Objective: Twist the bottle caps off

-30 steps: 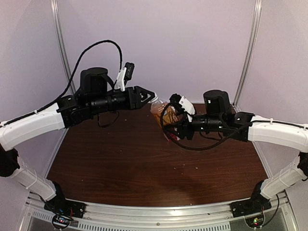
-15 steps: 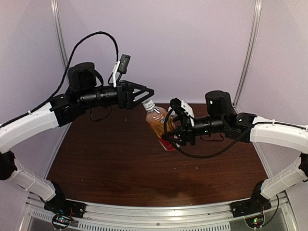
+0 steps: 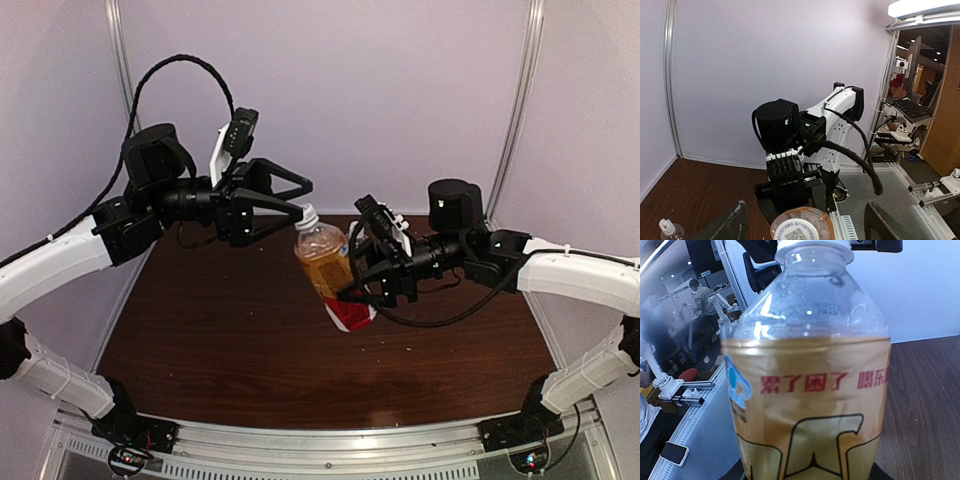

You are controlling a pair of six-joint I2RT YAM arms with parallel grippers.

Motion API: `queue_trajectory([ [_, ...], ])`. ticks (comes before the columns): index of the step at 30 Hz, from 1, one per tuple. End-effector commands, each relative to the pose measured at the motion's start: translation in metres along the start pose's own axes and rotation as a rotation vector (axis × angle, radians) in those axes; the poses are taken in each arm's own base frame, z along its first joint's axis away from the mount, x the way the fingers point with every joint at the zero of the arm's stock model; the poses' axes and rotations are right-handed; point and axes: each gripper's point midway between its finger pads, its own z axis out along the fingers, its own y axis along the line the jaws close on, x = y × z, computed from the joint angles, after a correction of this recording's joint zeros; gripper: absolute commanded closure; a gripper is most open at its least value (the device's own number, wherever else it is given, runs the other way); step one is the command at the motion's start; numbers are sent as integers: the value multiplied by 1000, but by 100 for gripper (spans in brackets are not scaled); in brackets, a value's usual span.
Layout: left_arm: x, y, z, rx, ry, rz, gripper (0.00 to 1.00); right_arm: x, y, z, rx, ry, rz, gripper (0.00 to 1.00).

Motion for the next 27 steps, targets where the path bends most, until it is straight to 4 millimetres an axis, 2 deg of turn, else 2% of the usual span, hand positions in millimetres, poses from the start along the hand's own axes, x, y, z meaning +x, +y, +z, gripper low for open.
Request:
queue_trajectory([
  [1,-7,-9,3,89,-36,46,22,-23,17,-2,-87,-49,-25,63],
  [18,2,-6,14,171,-37,-33,63,-22,14,-2,-70,-55,-26,63],
  [23,4,2,15,126,-35,-62,78,-20,-5,-4,50,-41,-25,64],
  [27,4,24,15,-11,-30,-109,85,-16,-33,-9,226,-11,-16,64],
])
